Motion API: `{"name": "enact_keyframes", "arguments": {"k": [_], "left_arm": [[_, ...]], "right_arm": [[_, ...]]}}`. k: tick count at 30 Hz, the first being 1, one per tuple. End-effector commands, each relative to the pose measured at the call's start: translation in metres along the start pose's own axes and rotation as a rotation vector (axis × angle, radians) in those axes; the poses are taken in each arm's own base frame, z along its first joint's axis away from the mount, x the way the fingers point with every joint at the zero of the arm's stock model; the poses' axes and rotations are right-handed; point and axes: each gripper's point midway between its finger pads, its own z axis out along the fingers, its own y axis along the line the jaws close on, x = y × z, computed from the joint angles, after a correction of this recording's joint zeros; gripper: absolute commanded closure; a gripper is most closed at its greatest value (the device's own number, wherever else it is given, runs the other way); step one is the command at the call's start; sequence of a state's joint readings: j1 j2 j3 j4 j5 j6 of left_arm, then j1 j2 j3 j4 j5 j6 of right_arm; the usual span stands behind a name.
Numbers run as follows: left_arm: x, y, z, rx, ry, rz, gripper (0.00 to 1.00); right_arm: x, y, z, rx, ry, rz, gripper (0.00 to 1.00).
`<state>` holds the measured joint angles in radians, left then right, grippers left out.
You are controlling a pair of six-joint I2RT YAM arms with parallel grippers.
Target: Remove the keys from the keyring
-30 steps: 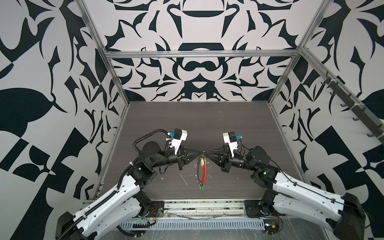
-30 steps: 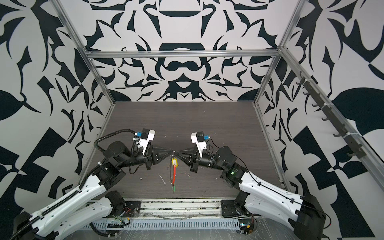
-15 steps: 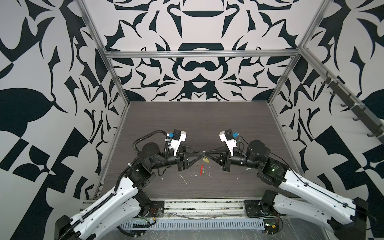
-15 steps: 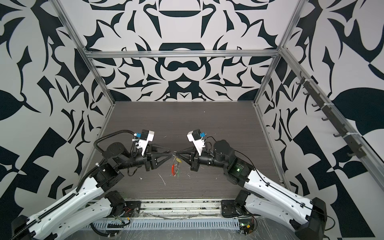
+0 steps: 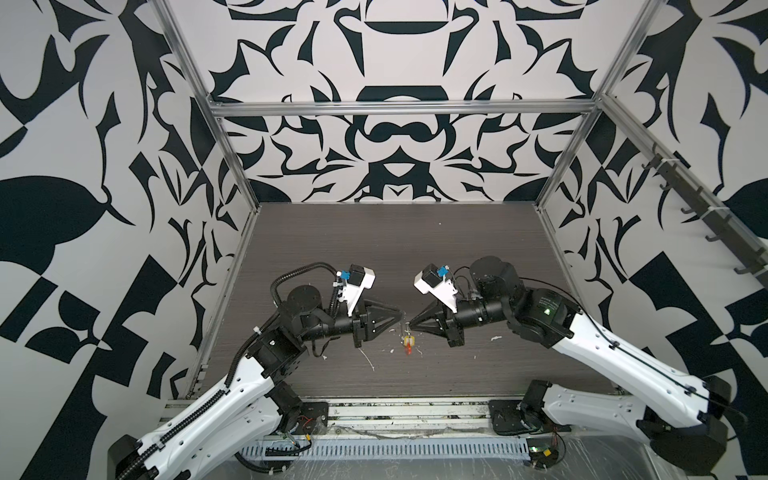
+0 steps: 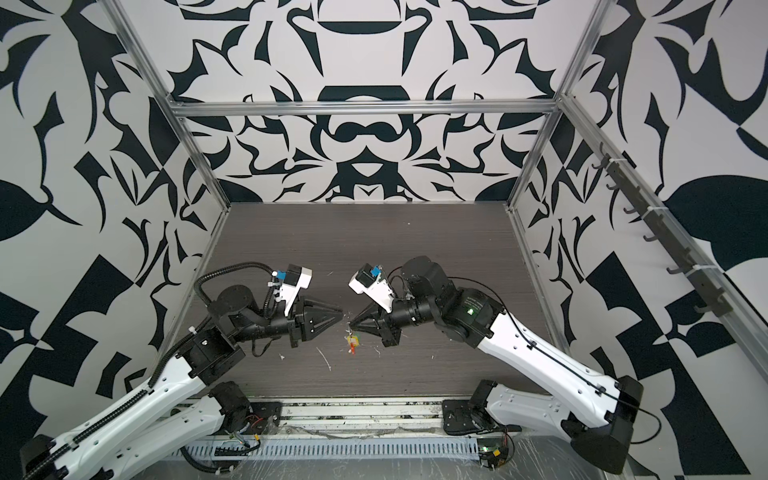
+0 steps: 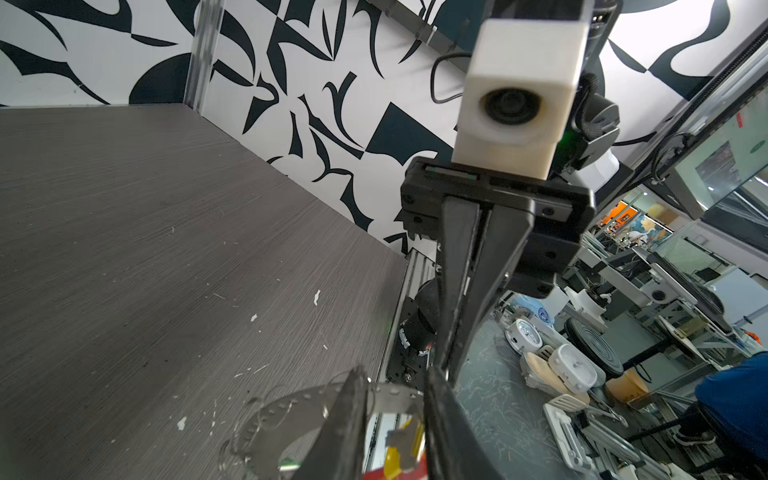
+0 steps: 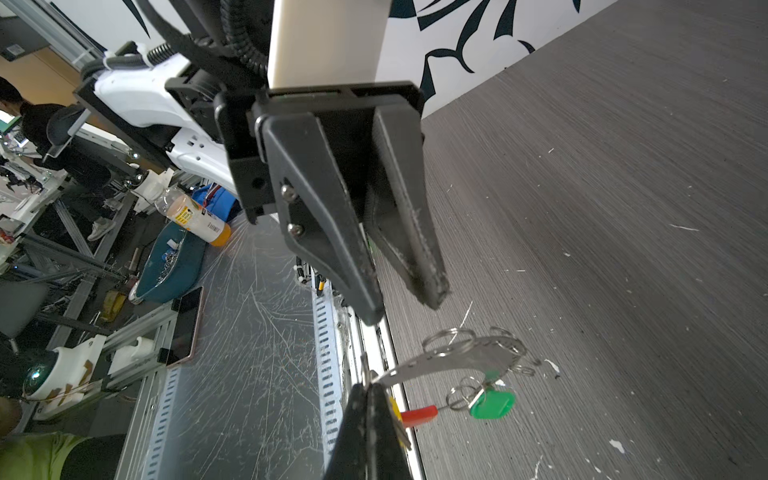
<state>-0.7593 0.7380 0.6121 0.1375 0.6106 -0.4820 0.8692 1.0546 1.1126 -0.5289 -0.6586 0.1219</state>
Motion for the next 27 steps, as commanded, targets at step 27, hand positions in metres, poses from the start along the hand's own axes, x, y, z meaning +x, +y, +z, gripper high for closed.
{"name": "enact_keyframes", "arguments": {"k": [27], "left_arm": [[-0.003,-0.024,0.013,0.135,0.039,0.003,0.97]], "right_arm": [[-0.034,-0.006,-0.012,0.044,-0.088,-0.045,1.00]]}}
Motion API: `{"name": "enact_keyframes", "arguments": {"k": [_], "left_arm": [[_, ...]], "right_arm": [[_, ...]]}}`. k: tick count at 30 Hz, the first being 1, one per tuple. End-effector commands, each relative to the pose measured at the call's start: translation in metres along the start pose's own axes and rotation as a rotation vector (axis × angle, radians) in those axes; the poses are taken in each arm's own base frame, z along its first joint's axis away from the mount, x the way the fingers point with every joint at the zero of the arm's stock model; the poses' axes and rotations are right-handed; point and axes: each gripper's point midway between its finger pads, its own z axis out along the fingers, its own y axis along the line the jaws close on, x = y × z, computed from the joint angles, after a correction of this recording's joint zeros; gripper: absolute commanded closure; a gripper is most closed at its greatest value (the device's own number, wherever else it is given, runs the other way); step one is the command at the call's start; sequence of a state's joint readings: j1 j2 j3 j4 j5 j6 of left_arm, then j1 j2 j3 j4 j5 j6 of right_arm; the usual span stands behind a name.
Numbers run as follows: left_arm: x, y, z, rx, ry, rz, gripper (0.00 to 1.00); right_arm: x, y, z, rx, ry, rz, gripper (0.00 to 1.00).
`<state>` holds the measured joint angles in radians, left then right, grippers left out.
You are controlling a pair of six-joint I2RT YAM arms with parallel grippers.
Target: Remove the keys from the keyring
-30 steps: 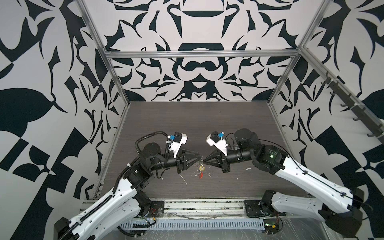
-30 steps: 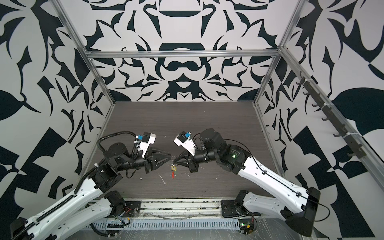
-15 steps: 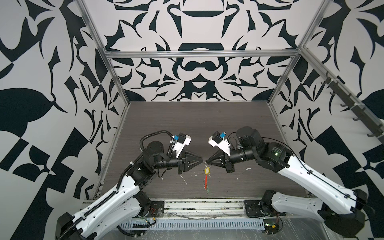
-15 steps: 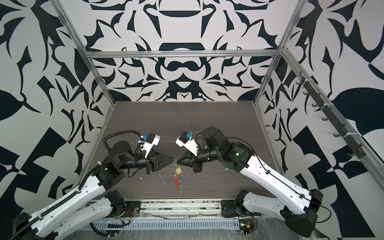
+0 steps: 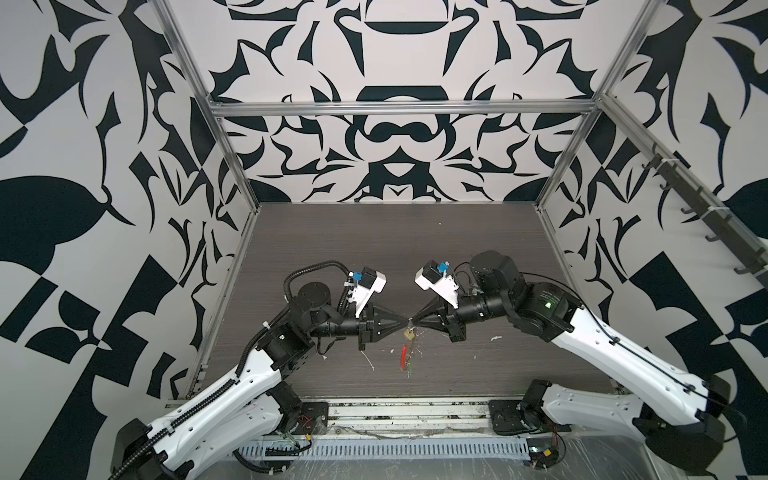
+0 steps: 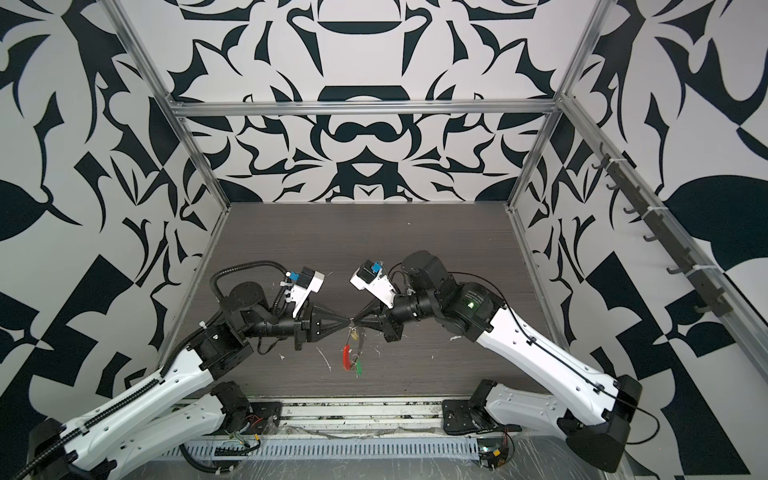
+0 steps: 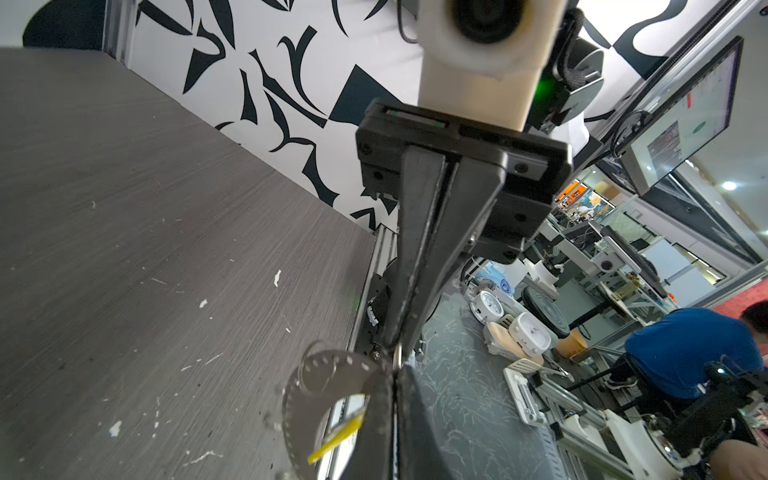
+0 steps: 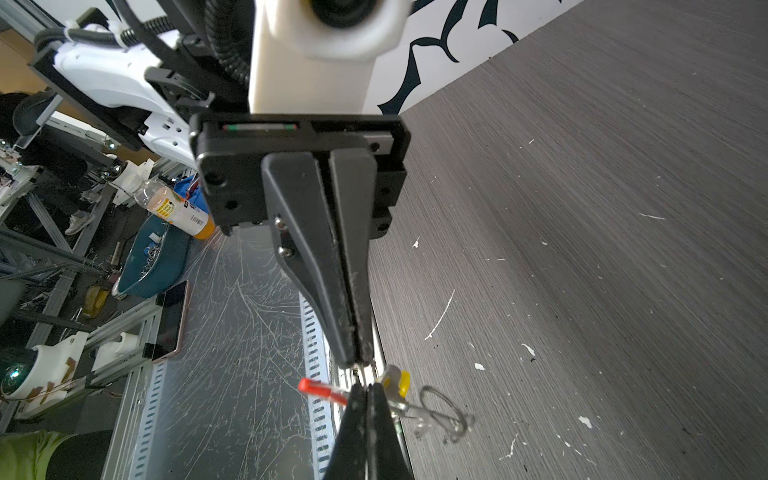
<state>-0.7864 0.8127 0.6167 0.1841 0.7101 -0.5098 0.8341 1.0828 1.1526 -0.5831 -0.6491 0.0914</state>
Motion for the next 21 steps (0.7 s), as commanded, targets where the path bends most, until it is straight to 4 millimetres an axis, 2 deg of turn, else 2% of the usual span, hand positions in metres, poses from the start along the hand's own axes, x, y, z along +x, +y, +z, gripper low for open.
{"name": "enact_keyframes", "arguments": {"k": [1,7,11,14,18,21], "left_arm": [[-0.016,-0.015,0.000,0.030,-0.039,0.051,0.99],[-0.028,-0.015,-0.002,-0.003,-0.102,0.083,1.00],[-0.042,-0.019,-0.013,-0.030,-0.210,0.137,1.00],[-0.050,-0.023,-0.022,-0.041,-0.285,0.171,1.00],[-0.058,-0.029,-0.029,-0.028,-0.352,0.192,1.00],[-0.060,-0.028,-0.029,-0.027,-0.371,0.189,1.00]], "right_arm": [[-0.031,0.006,-0.009,-0.001,-0.111,-0.047,1.00],[-0.038,0.005,-0.011,0.002,-0.183,-0.013,0.99],[-0.052,0.014,-0.025,-0.021,-0.336,-0.024,0.69],[-0.060,0.019,-0.035,-0.048,-0.469,-0.022,0.63],[-0.069,0.019,-0.047,-0.076,-0.632,-0.003,0.60],[-0.072,0.017,-0.049,-0.095,-0.686,0.014,0.60]]}}
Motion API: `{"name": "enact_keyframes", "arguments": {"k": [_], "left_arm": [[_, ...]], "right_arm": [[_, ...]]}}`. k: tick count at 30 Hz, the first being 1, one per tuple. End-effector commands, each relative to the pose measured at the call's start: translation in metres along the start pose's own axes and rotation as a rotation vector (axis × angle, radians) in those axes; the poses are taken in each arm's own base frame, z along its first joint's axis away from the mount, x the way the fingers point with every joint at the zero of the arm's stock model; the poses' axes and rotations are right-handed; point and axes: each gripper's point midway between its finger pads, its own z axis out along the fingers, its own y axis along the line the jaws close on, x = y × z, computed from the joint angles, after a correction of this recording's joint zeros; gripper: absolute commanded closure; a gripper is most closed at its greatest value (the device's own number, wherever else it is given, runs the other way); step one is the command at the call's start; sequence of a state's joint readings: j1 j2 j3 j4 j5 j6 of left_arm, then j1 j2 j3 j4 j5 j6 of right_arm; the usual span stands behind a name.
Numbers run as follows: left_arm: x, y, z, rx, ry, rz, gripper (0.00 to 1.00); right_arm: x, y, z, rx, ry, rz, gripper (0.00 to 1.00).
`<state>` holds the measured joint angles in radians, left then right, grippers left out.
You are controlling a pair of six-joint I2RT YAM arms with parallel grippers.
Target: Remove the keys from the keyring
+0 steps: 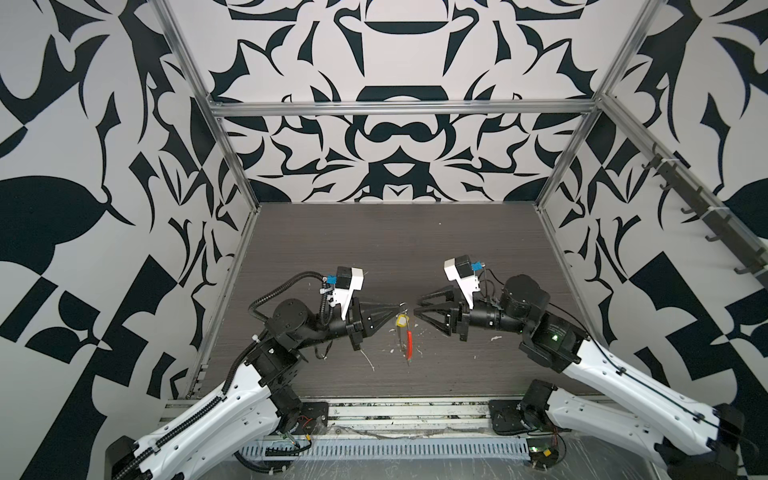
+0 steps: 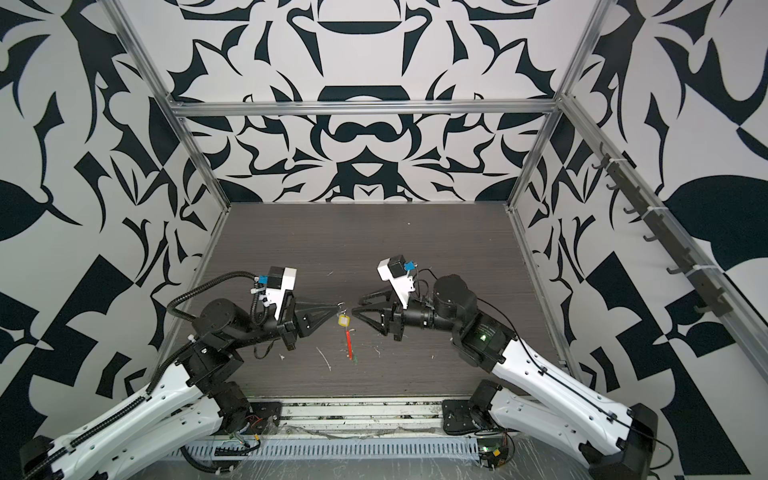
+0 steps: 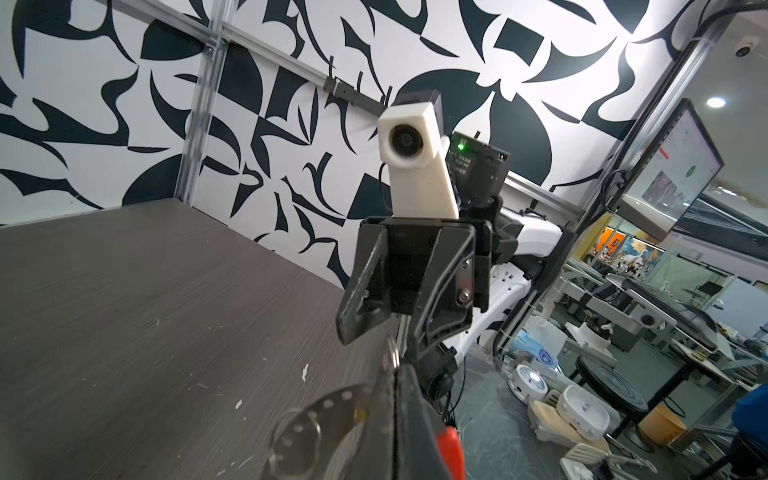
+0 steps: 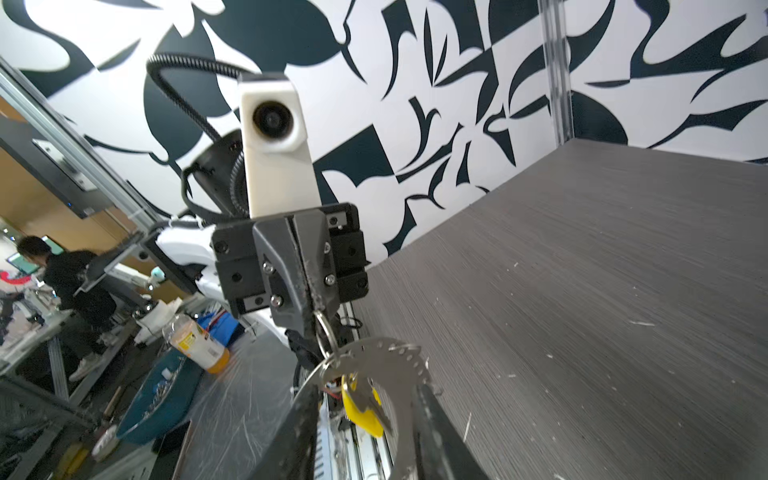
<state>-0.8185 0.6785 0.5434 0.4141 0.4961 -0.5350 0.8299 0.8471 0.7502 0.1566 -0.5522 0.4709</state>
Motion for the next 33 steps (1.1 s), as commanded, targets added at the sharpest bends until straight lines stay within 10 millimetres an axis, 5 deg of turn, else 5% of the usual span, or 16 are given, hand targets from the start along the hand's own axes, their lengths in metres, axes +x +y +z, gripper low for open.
{"name": "enact_keyframes", "arguments": {"k": [1,14,25,33], "left_arm": [[-0.018,-0.005,-0.001,0.012,-0.089,0.025,1.00],[-0.020,0.002,-0.004,-0.022,-0.130,0.022,1.00],[-0.023,0.001,-0.007,-0.024,-0.148,0.033,1.00],[-0.022,0.004,-0.006,-0.038,-0.146,0.029,1.00]], "right_arm": [[-0.047,0.020,-0.005,-0.080,-0.214,-0.016,0.60],[-0.048,0.027,0.008,-0.186,-0.213,0.047,0.70],[-0.034,0.016,0.018,-0.152,-0.164,0.059,0.64],[-0.033,0.027,0.020,-0.211,-0.148,0.057,0.74]]}}
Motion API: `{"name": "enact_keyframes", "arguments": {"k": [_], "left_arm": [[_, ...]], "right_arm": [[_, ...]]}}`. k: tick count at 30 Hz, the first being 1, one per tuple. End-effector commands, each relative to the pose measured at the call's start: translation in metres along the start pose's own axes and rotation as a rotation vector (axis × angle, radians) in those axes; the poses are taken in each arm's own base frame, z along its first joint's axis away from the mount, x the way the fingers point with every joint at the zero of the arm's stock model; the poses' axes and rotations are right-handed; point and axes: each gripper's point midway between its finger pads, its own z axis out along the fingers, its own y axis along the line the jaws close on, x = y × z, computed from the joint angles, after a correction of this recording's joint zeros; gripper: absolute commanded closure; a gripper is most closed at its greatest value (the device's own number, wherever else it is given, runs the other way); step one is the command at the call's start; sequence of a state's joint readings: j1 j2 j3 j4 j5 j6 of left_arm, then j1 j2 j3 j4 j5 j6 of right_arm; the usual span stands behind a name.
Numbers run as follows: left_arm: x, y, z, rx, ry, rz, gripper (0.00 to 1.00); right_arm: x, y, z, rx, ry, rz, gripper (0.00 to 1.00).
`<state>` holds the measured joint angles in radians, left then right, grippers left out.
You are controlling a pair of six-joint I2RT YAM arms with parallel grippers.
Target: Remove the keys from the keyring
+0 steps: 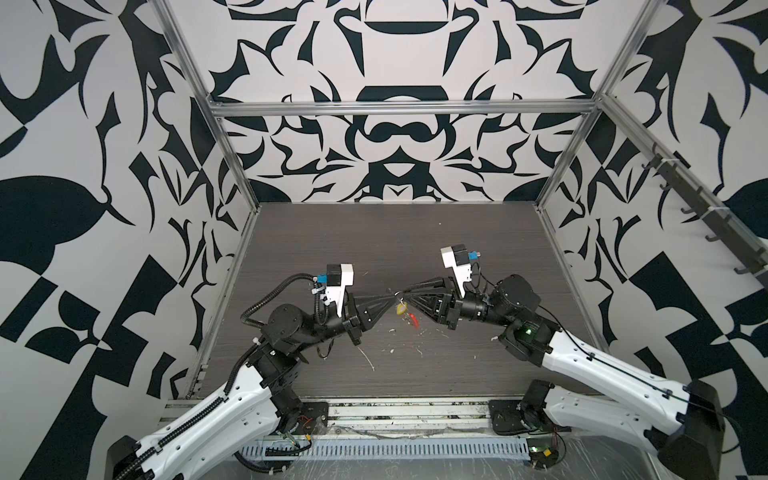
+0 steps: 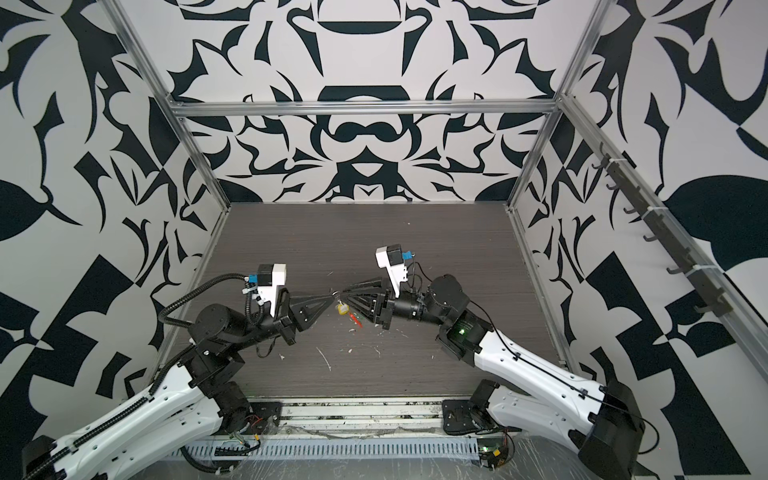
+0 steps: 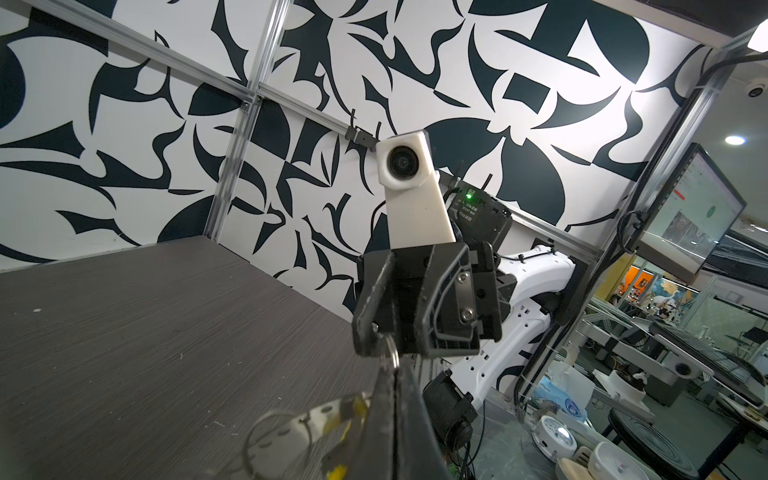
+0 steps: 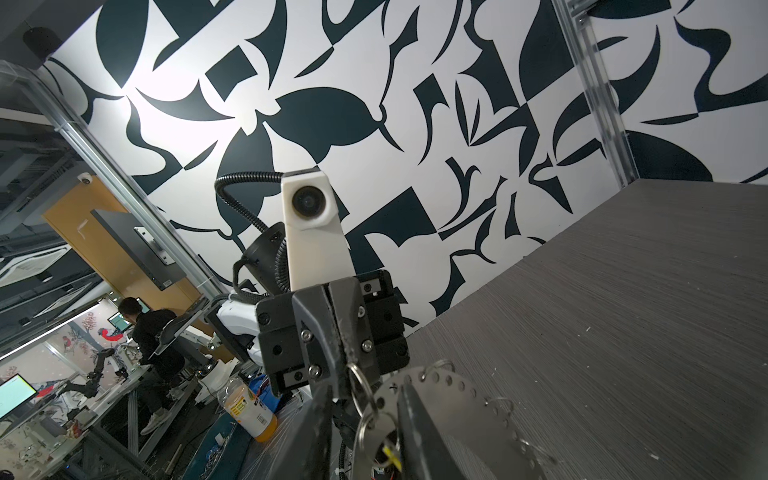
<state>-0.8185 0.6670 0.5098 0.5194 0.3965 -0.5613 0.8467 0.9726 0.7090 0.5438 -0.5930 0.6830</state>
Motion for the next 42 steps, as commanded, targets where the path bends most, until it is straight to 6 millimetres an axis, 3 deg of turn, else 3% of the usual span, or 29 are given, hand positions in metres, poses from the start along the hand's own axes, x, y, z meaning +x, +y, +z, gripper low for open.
{"name": "enact_keyframes", "arguments": {"k": [1,15,19,22,26,28,35,42], "left_arm": [[-0.005,-0.002,-0.002,0.009,-0.034,0.011,1.00],[-0.001,0.002,-0.001,-0.007,-0.018,0.004,1.00],[0.000,0.003,0.000,-0.016,-0.010,-0.001,1.00],[0.001,0.007,-0.001,-0.043,0.004,-0.015,1.00],[0.006,0.011,-0.006,-0.082,0.027,-0.032,0.72],[0.009,0.012,-0.008,-0.094,0.038,-0.035,0.66],[0.020,0.008,-0.010,-0.089,0.126,-0.034,0.55],[0.026,0.000,-0.002,-0.025,0.190,-0.042,0.53]], "right_arm": [[-0.008,0.017,0.001,-0.066,-0.017,-0.033,0.76],[-0.007,0.020,0.000,-0.059,-0.009,-0.045,0.88],[-0.007,0.019,-0.002,-0.041,-0.005,-0.049,1.00],[-0.006,0.017,-0.004,-0.002,0.019,-0.053,1.00],[0.001,0.007,-0.014,0.119,0.099,-0.060,1.00],[0.005,0.003,-0.020,0.185,0.163,-0.067,1.00],[0.014,0.011,-0.035,0.264,0.402,-0.125,1.00],[0.032,0.007,-0.039,0.269,0.630,-0.146,1.00]]}}
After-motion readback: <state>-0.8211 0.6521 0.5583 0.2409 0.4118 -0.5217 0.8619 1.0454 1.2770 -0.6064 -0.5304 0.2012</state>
